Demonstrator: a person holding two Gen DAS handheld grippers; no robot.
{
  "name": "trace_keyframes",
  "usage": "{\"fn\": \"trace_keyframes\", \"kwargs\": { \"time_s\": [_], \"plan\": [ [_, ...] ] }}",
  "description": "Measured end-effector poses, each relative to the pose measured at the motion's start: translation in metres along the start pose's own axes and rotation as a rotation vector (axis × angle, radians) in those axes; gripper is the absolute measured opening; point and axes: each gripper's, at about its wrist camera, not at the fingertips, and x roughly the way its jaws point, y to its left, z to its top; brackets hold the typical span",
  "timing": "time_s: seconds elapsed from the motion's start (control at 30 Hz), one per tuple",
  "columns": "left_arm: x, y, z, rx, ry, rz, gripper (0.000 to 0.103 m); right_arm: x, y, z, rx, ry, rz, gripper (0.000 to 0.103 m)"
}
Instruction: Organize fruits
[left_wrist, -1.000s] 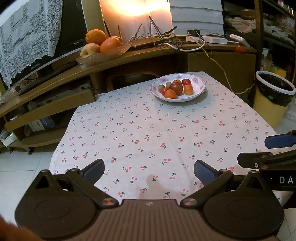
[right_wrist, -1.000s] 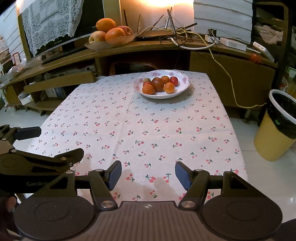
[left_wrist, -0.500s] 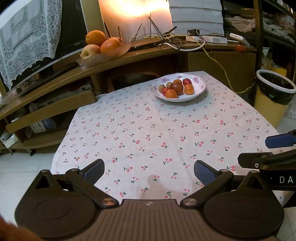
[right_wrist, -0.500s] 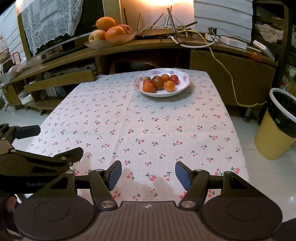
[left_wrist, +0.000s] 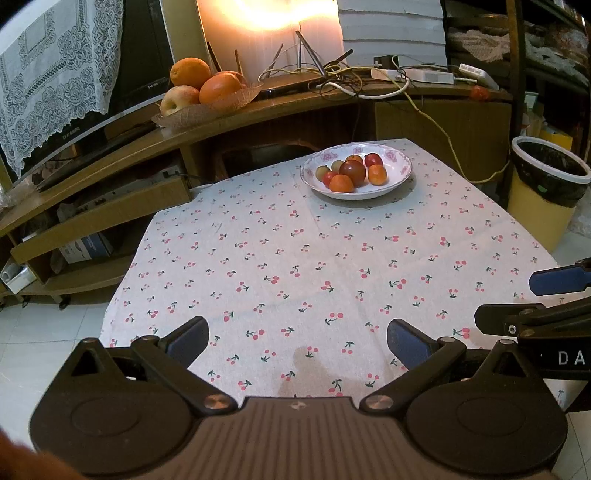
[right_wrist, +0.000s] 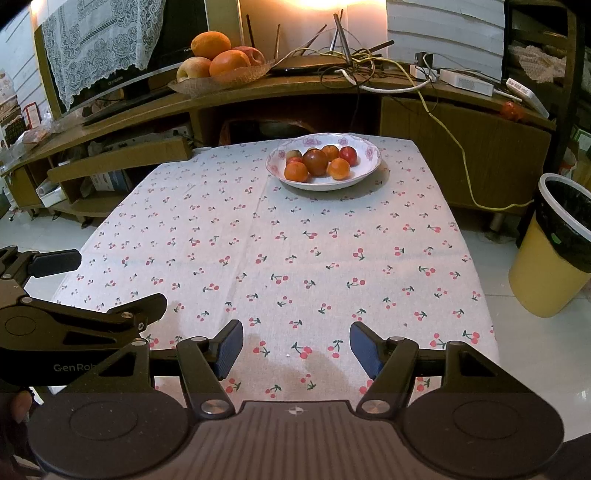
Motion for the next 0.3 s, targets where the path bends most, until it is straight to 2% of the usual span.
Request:
{"fn": "trace_keyframes", "kwargs": {
  "time_s": [0.3],
  "plan": [
    [-0.0001,0.0004,-0.0001,-0.004,0.001,0.000,0.103,0.0002,0.0001,-0.0003,0.001,0.001,0.000,0.065]
  ]
}}
